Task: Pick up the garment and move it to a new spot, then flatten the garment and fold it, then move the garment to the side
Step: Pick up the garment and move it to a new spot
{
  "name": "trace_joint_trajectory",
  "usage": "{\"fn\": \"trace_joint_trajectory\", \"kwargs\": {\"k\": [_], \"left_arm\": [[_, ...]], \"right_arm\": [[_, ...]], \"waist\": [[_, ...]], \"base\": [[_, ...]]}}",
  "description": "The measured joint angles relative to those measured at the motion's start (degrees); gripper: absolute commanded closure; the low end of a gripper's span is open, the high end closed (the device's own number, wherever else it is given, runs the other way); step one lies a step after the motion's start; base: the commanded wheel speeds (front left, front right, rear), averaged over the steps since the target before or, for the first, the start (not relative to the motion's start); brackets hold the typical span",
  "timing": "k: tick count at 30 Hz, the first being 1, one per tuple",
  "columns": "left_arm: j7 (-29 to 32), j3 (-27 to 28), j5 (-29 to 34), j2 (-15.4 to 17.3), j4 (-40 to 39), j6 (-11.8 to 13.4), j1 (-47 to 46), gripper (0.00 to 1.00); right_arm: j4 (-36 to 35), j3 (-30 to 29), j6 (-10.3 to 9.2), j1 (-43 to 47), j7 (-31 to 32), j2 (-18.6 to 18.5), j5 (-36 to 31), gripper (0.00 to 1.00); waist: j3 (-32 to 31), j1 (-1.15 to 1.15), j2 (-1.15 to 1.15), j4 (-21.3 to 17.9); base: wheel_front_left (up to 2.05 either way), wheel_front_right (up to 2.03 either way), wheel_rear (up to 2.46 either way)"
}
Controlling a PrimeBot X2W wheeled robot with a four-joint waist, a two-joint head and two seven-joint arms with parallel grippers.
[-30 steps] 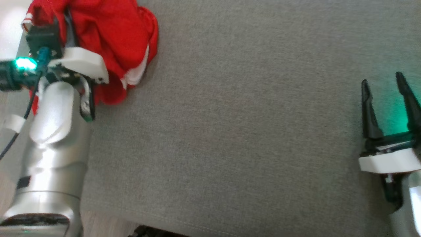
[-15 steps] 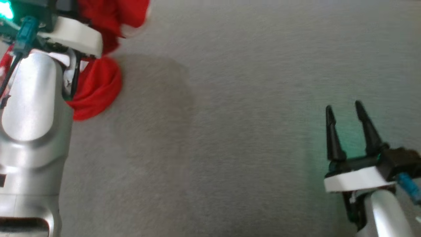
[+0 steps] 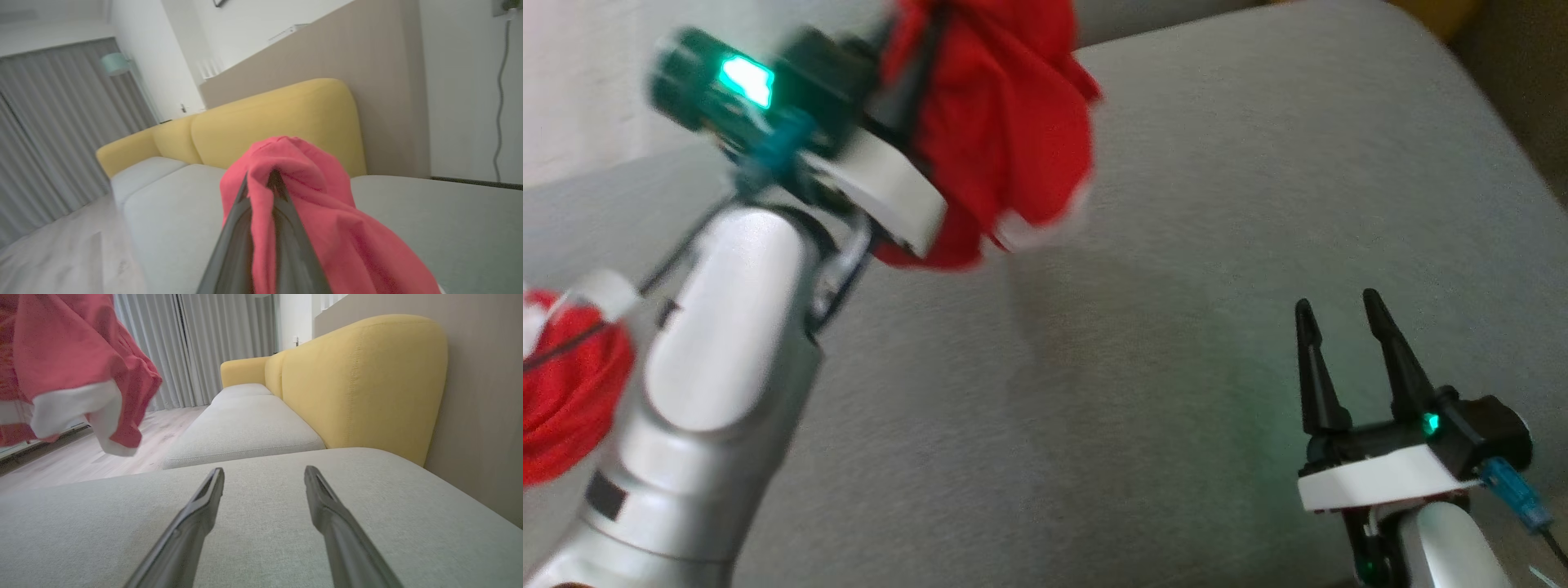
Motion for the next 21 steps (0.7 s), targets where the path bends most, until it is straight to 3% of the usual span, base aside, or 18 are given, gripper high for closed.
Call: {"fn": "trace_joint_trajectory", "kwargs": {"k": [4,9,10,13,16,21], "left_arm": [[-0.7,-4.0,-2.3,-0.3,3.9,-0.2,0.9,1.0],[-6.6,-10.4,-6.0,0.0,15.9,-0.6,0.1,1.0],[-7.9,-11.9,-6.4,0.4,18.8,-0.6,-0.4,0.89],[-14.3,-12.8,-5.9,0.6,26.4,-0.6,-3.0,0.0],[-20.4,-12.8,-4.0,-0.1,32.0,0.6,-6.5,0.0],[-27.3,-11.2,-3.4,-3.6,34.7,7.0,-5.8,0.0]], "right_arm": [[-0.3,1.7,0.0,-0.7,0.0,0.0,1.4,0.0],[-0.7,3.5,0.0,-3.5,0.0,0.0,3.0,0.0],[-0.7,3.9,0.0,-4.3,0.0,0.0,3.3,0.0],[-1.1,4.0,0.0,-5.8,0.0,0.1,3.9,0.0],[-1.0,3.7,0.0,-5.8,0.0,0.1,3.8,0.0],[-0.7,1.8,0.0,-5.2,0.0,0.1,2.9,0.0]], "waist": [[1.0,0.0,0.0,-4.6],[5.7,0.03,0.0,-7.8],[6.8,0.03,0.0,-8.3],[9.5,0.03,0.0,-9.6],[11.5,0.04,0.0,-9.9],[11.2,0.03,0.0,-7.5]], "base": [[0.0,0.0,0.0],[0.0,0.0,0.0],[0.0,0.0,0.0],[0.0,0.0,0.0],[0.0,0.0,0.0],[0.0,0.0,0.0]]}}
